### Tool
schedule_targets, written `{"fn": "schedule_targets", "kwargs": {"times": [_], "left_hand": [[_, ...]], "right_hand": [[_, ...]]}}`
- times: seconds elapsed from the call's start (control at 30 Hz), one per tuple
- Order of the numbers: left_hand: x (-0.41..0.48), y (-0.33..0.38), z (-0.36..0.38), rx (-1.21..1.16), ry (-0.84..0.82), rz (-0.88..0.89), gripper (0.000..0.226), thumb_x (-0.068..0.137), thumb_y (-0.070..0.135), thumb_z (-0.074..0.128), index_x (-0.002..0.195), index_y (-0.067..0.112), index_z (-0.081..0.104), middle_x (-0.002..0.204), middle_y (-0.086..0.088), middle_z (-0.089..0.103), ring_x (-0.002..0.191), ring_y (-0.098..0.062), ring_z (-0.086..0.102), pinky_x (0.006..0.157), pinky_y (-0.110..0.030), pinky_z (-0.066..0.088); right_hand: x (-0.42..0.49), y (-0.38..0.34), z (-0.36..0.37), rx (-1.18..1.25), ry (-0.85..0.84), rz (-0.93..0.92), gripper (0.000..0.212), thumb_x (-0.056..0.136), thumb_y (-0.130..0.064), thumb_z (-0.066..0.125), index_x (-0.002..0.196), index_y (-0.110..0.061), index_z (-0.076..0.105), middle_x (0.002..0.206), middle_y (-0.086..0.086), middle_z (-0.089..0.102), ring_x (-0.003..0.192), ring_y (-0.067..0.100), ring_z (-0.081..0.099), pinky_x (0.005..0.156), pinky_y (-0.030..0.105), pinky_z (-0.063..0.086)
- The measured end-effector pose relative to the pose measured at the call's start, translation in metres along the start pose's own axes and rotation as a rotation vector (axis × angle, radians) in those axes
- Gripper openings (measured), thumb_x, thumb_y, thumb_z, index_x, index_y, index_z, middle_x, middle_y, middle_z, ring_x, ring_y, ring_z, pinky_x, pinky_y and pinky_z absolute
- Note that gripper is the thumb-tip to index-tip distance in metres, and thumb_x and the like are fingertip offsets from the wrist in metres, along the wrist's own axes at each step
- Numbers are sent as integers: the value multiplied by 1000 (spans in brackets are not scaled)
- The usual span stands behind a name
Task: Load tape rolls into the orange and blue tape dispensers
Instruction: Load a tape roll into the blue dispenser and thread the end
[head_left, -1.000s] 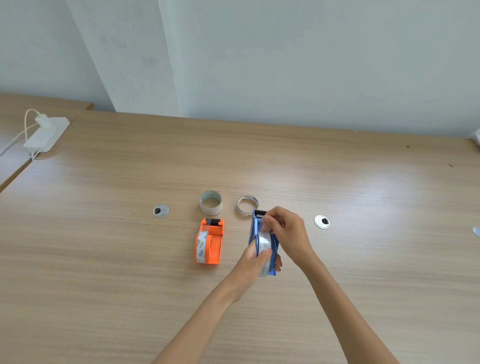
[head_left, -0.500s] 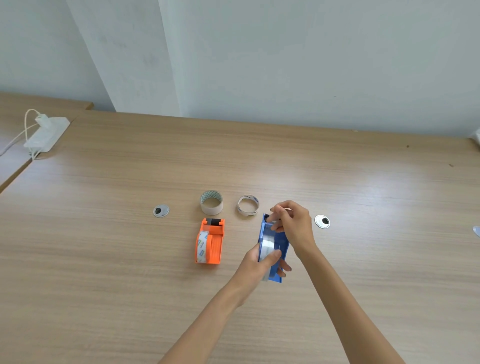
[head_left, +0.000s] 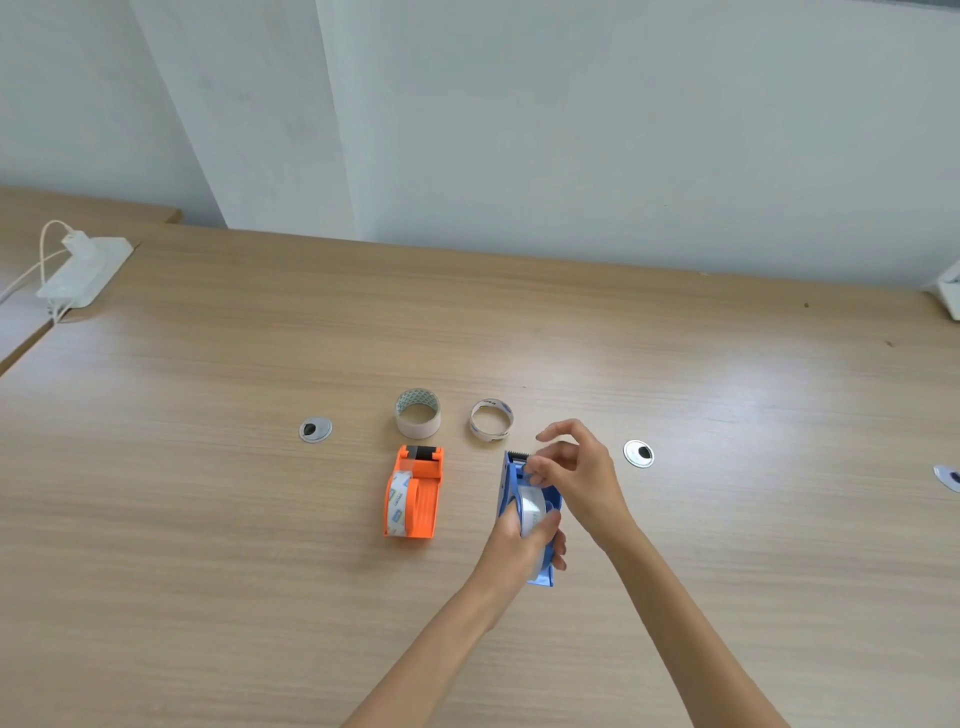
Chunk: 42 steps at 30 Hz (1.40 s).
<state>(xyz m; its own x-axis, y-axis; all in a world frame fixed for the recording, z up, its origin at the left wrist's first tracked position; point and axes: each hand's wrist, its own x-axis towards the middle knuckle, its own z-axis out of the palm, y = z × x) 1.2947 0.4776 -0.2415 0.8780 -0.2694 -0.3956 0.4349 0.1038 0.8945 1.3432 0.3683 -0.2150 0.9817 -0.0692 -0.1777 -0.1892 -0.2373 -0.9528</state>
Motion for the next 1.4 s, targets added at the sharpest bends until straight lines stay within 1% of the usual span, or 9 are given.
{"fn": "schedule_targets", "kwargs": {"times": [0.1,0.23,0.43,0.6,0.77,0.9,1.03,1.2,1.4], "left_hand": [[-2,3,4,-9,135,9,27,100,31,42,89,10,55,65,-11,54,51,-16,52,49,-21,48],[-4,7,5,20,213,70,30,101,28,41,76,14,50,57,-4,54,48,-13,50,46,-17,45],[-3,9,6,-43,195,38,21,94,25,41,79,15,51,58,-6,57,55,-18,53,61,-30,49],[1,5,-2,-40,329,19,44,95,45,48,71,8,54,48,-1,54,44,-16,52,51,-25,47],[0,1,-1,-45,374,2,36,96,35,50,74,6,54,46,-1,54,39,-18,49,56,-30,46],[-5,5,0,-26,349,44,28,97,26,47,78,5,54,46,-2,54,39,-15,48,47,-22,45],[-6,8,1,-11,328,59,25,97,21,45,78,7,53,51,-4,56,44,-15,51,49,-21,47],[-3,13,1,-47,354,50,20,94,15,46,76,8,52,55,-7,56,46,-15,52,45,-17,47],[0,10,-1,-27,401,89,28,96,32,51,76,13,58,50,-1,59,45,-16,55,54,-29,48]], "right_hand": [[9,-6,3,-8,-7,-27,31,77,8,64,99,-11,55,66,8,68,61,18,65,65,26,54],[23,-13,8,26,70,-14,33,79,11,60,104,-11,56,67,8,65,57,20,64,60,26,54],[33,-19,12,40,123,-35,33,81,11,58,105,-12,56,70,8,66,56,22,63,61,29,54],[22,-24,20,46,48,-92,34,82,9,58,106,-14,56,71,6,66,56,23,65,59,30,55],[18,-27,23,46,1,-125,39,80,12,58,108,-15,56,71,7,64,55,20,63,58,26,55],[25,-25,19,95,71,-85,39,80,14,56,107,-14,57,71,9,66,53,24,63,59,33,56],[29,-26,19,131,113,-47,37,82,14,55,109,-12,56,74,11,67,51,22,62,57,30,55],[26,-28,23,204,75,-7,29,86,0,62,111,-12,53,80,13,68,54,19,64,58,25,55],[15,-28,24,271,-29,87,20,96,-19,54,112,-6,55,74,14,71,59,17,68,58,22,56]]}}
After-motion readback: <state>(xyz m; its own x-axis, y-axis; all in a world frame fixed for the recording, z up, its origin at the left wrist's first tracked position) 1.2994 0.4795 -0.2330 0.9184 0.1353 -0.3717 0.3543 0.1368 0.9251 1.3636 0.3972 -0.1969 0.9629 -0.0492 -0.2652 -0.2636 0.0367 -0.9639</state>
